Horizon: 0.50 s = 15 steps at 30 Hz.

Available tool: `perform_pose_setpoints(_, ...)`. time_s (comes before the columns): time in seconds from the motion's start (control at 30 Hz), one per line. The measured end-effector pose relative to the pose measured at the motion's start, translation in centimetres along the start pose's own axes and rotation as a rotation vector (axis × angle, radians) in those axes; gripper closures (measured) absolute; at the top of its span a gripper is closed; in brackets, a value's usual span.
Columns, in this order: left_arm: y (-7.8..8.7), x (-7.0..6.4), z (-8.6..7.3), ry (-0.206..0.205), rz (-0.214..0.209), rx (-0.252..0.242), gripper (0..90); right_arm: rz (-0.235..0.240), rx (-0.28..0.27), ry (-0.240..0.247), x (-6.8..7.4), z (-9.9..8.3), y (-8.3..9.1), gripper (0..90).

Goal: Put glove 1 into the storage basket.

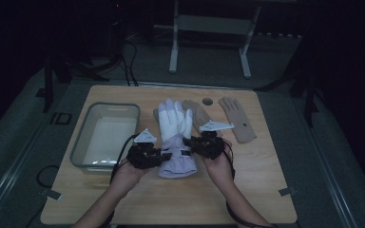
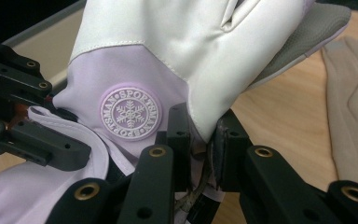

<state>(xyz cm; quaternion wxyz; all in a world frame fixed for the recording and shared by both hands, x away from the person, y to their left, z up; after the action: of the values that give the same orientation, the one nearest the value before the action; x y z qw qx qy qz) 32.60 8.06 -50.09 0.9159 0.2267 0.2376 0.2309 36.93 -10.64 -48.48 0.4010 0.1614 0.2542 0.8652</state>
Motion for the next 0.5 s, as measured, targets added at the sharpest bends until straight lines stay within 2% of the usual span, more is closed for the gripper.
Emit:
perform_pose_setpoints(0.2,2.5,0.7,1.2,-0.025,0.003,-0.012,71.1,-0.009,-0.027,0.007,1.2,2.0,0.1,79.1)
perform_pose_setpoints(0.23,3.6,1.1,1.6,-0.033,0.012,-0.014,71.0,-0.004,-0.040,0.010,1.7,2.9,-0.1,79.1)
perform_pose_setpoints(0.3,4.1,1.3,1.8,-0.037,0.017,-0.013,71.0,0.001,-0.048,0.012,2.4,3.8,-0.3,79.1)
perform_pose_setpoints(0.37,5.1,1.7,2.1,-0.042,0.025,-0.013,71.0,0.003,-0.054,0.014,2.7,4.2,-0.5,79.1)
perform_pose_setpoints(0.4,6.2,2.0,2.3,-0.043,0.032,-0.014,71.0,0.015,-0.060,0.016,3.3,5.1,-0.8,79.1)
perform_pose_setpoints(0.43,6.2,2.0,2.3,-0.043,0.032,-0.014,71.0,0.015,-0.060,0.016,3.3,5.1,-0.8,79.1)
perform_pose_setpoints(0.5,7.5,2.5,2.5,-0.049,0.046,-0.004,71.0,0.029,-0.065,0.015,4.0,5.9,-1.2,79.1)
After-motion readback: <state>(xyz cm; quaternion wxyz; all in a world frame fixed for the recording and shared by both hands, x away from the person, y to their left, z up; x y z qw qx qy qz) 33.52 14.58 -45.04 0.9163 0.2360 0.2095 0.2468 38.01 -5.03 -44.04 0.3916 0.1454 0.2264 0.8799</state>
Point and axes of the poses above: each handheld gripper's, and its own axes: y roughly backward along the jaws, z roughly out of its top, x roughly to its left, the point moved 4 cm from there along -y, roughly forward along the jaws, and after that the axes turned 9 degrees about -z, right-handed, at the moved point
